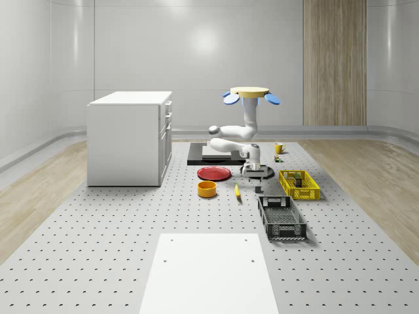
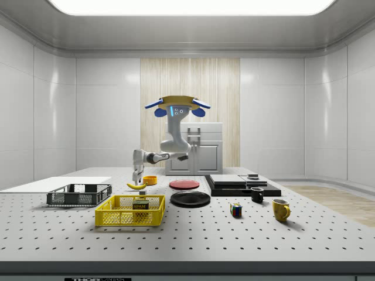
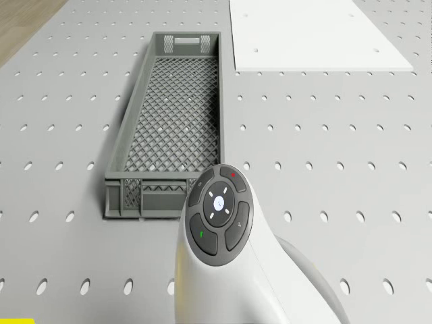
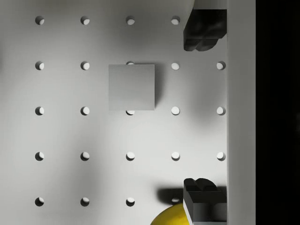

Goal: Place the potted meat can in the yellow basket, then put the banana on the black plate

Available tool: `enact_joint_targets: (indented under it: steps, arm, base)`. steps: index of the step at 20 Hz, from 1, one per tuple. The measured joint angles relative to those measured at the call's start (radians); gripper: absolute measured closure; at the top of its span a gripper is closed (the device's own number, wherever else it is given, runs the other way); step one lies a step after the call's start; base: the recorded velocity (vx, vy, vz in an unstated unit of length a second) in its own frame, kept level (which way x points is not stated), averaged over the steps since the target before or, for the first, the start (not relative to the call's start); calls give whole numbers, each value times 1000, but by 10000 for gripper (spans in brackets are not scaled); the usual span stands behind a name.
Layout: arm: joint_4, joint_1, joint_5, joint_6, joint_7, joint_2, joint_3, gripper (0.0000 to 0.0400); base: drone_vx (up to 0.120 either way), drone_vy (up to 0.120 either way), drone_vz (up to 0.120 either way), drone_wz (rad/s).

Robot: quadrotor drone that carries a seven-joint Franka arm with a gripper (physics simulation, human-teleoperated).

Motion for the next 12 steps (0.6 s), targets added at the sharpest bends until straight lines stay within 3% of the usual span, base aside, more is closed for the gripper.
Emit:
enact_joint_targets:
  steps: [3,8,12]
  arm:
    - [0,0,0,0,0,0,0,0]
    - [0,0,0,1,0,-1,0,0]
    - [0,-1,1,1,0,-1,0,0]
  base:
    - [0,-120,-120,0]
    - [0,-120,-8,0]
    - [110,-120,0,0]
